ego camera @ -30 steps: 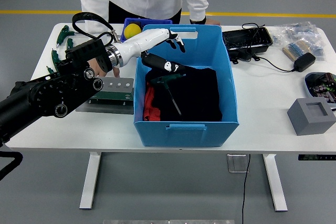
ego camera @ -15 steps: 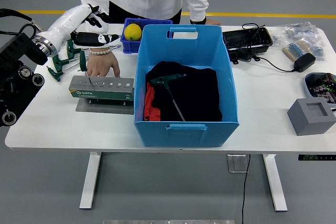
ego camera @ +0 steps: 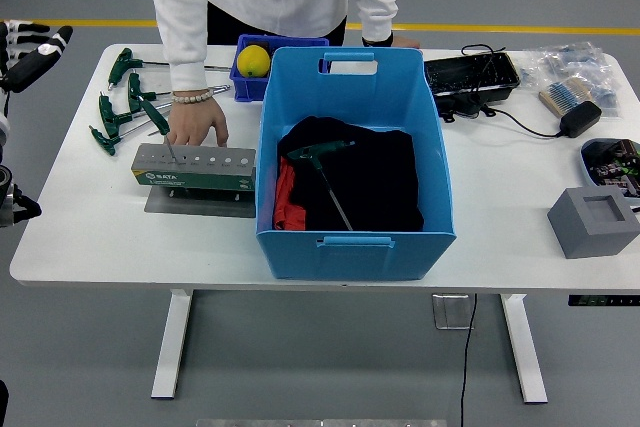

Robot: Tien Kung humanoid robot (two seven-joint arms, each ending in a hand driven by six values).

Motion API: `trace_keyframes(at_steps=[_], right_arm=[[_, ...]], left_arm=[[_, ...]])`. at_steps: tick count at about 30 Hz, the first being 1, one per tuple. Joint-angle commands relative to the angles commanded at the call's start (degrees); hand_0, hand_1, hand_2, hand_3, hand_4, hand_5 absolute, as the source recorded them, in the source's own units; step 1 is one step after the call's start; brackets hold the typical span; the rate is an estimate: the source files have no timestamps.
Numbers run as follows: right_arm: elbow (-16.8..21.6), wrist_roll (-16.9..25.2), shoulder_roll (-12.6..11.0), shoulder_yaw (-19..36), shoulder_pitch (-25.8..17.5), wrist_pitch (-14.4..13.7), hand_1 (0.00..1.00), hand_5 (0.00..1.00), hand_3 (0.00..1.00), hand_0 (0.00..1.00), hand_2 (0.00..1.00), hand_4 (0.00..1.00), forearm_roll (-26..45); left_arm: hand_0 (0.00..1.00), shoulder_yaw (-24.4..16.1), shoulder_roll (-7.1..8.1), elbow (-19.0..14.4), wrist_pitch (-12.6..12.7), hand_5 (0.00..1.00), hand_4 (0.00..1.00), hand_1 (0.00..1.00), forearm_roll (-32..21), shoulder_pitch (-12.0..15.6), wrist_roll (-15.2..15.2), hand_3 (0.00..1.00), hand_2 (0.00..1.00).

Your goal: Lift tool from toolbox,place it in box,lift tool from toolbox,place it in box

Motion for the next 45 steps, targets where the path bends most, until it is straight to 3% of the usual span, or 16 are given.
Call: trace_keyframes(at_steps=[1,5,19,26,30,45], right_arm=[[0.01,-0.03,0.03,0.09,0.00,-0.02,0.721,0.699,0.619,0.731,0.778,0.874,-0.11],[0.07,-0.16,0.13,0.31,-0.01,-0.04,0.721,0.699,0.619,0.731,0.778,0.874,-0.50],[0.09,-0.40,0.11,1.00,0.13,0.21,0.721,0.696,0.620,0.730,0.777,0.873,-1.38],[0.07,-0.36,0.08,1.05,0.20,0.29,0.720,0.695,0.621,0.730,0.777,0.872,-1.36],[0.06,-0.34,0.05,1.04,0.26,0.33,0.720,0.695,0.621,0.730,0.777,0.872,-1.37],[0.05,-0.33,0.02,0.83,0.31,0.33,0.719,0.693,0.619,0.729,0.776,0.870,-1.14]], left_arm=[[0.382,0.07,-0.40,0.37,1.30,0.662,0.817,0.450,-2.23,0.51,1.20,0.651,0.583],[0.382,1.21,-1.18,1.59,3.98,0.662,0.817,0.450,-11.92,1.66,2.19,0.651,0.583],[0.363,9.65,-0.17,4.12,1.28,0.718,0.820,0.446,-46.55,-0.37,2.26,0.695,0.577],[0.343,12.34,0.15,5.16,2.23,0.695,0.836,0.431,-61.46,-1.32,2.72,0.719,0.569],[0.343,13.05,0.23,5.46,2.85,0.695,0.836,0.431,-64.54,-1.59,2.92,0.719,0.569],[0.332,15.77,1.10,5.30,1.40,0.743,0.814,0.415,-65.47,-2.14,4.53,0.739,0.562]])
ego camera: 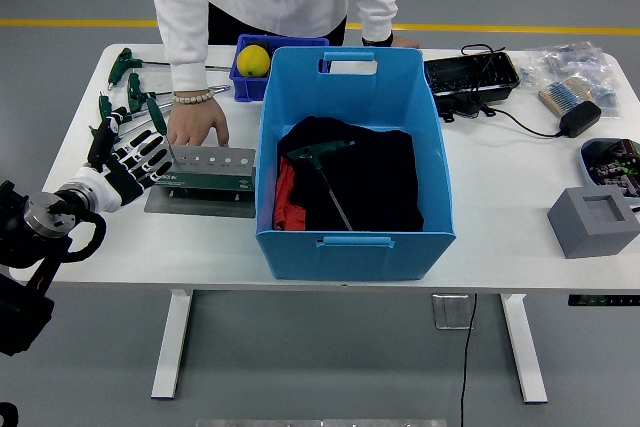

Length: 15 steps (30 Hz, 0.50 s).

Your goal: Lift tool from toolbox,place it in box,lift tool from toolbox,place it in box

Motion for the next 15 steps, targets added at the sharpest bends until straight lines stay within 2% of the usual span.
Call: trace_keyframes(at_steps=[14,15], right_arm=[[-0.01,0.03,-0.01,-0.17,0.09,-0.02,0.718,0.693,0.618,0.729,0.775,0.869,0.20],[0.00,0.01,0.00,-0.11,0.10,-0.03,0.718,0.692,0.619,0.729,0.775,0.868,0.13]], left_arm=[[0.332,2.05,0.39,0.36,-1.18,0.757,0.824,0.407,-1.65,-1.08,0.09,0.743,0.556],[0.331,2.12,0.42,0.49,-1.24,0.782,0.835,0.403,-1.89,-1.21,-0.06,0.747,0.551]])
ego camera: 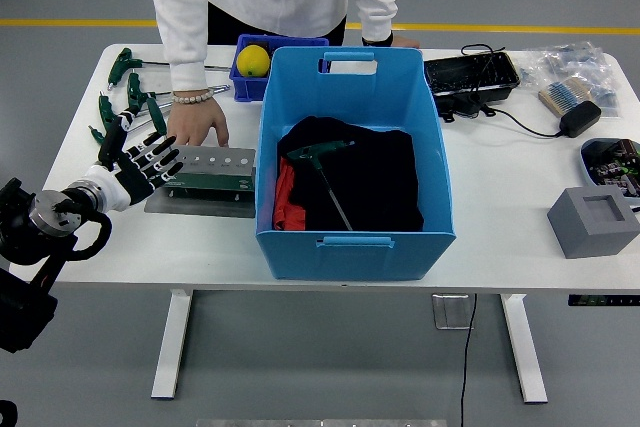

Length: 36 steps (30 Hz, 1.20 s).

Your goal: Lift tool from toolbox,place it in box,lift tool from toolbox,place it in box

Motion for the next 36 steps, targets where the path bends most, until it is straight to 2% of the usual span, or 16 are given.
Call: trace_keyframes(at_steps=[18,26,31,36], right_arm=[[-0.02,0.00,-0.12,-0.04,0.16,0.11,0.718,0.691,0.619,0.728,0.775,0.869,-0.13],[-0.04,-0.07,-0.14,0.17,0.20,0.18,0.717,0.691,0.618,0.728,0.775,0.869,-0.45],[-0.07,-0.12,-0.11,0.26,0.12,0.25,0.718,0.691,0.618,0.728,0.775,0.869,-0.50],[-0.12,-0.18,-0.08,0.54,-0.01,0.33,0.718,0.691,0.618,0.728,0.775,0.869,-0.75]], left_arm=[[0.330,1.31,0.22,0.93,-1.48,0.814,0.848,0.402,-3.52,-2.40,-0.97,0.738,0.550],[0.333,1.89,0.28,0.83,-2.20,0.831,0.861,0.403,-5.76,-3.97,-1.08,0.703,0.547],[0.318,1.64,0.80,0.21,-2.81,0.852,0.861,0.403,-7.74,-4.46,-2.01,0.683,0.539],[0.318,1.36,2.12,-0.97,-1.53,0.852,0.861,0.403,-7.81,-4.99,-3.01,0.683,0.539]])
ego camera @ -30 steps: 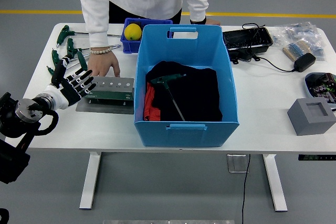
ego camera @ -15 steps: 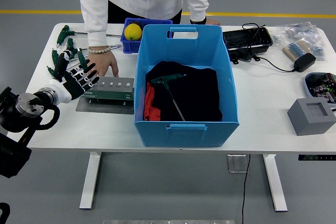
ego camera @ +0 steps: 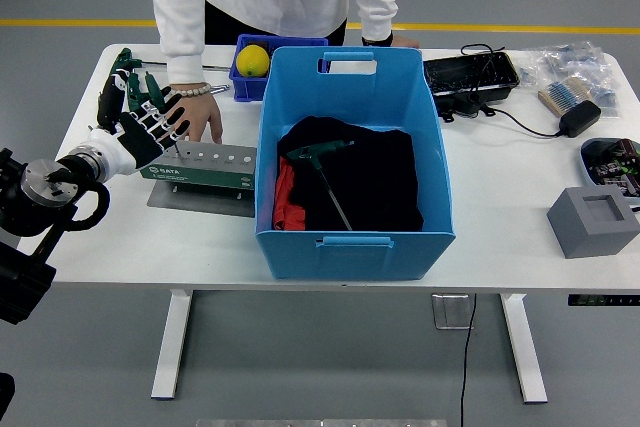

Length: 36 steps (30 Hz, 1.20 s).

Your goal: Lift tool from toolbox,place it in box,lift tool from toolbox,place it in box

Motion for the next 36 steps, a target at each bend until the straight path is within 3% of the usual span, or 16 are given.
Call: trace_keyframes(at_steps=[9,15,17,23,29,36], right_arm=[[-0.04,-0.06,0.10,0.36,-0.43,-0.04,0.718,0.691,0.618,0.728,0.775,0.870,-0.10],[-0.05,-0.37,0.13,1.55,-0.61,0.12,0.717,0.691,0.619,0.728,0.775,0.870,-1.37],[-0.05,-0.51,0.13,2.14,-0.69,0.21,0.717,0.691,0.619,0.728,0.775,0.870,-1.95],[-0.05,-0.72,0.10,3.20,-0.80,0.35,0.718,0.692,0.618,0.729,0.775,0.871,-2.92],[-0.05,-0.69,-0.06,3.26,-0.63,0.48,0.718,0.692,0.618,0.728,0.775,0.871,-2.99],[-0.05,-0.82,-0.31,3.49,-0.10,0.69,0.717,0.692,0.619,0.730,0.775,0.872,-3.71]], left_arm=[[0.305,2.68,4.72,-3.51,1.38,0.860,0.858,0.405,-2.61,-1.34,0.71,0.665,0.538],[0.300,5.21,7.32,-5.17,0.67,0.861,0.856,0.398,-5.86,-2.68,0.76,0.664,0.540],[0.300,6.93,8.67,-5.80,0.38,0.861,0.856,0.398,-7.55,-3.78,0.74,0.664,0.540],[0.304,9.57,10.88,-7.92,-0.25,0.857,0.856,0.400,-10.33,-6.74,0.69,0.666,0.542],[0.304,12.48,11.47,-8.90,-0.59,0.850,0.846,0.400,-10.89,-10.91,0.58,0.669,0.541],[0.305,19.84,9.59,-6.88,-1.39,0.843,0.835,0.400,-9.15,-17.38,0.57,0.669,0.541]])
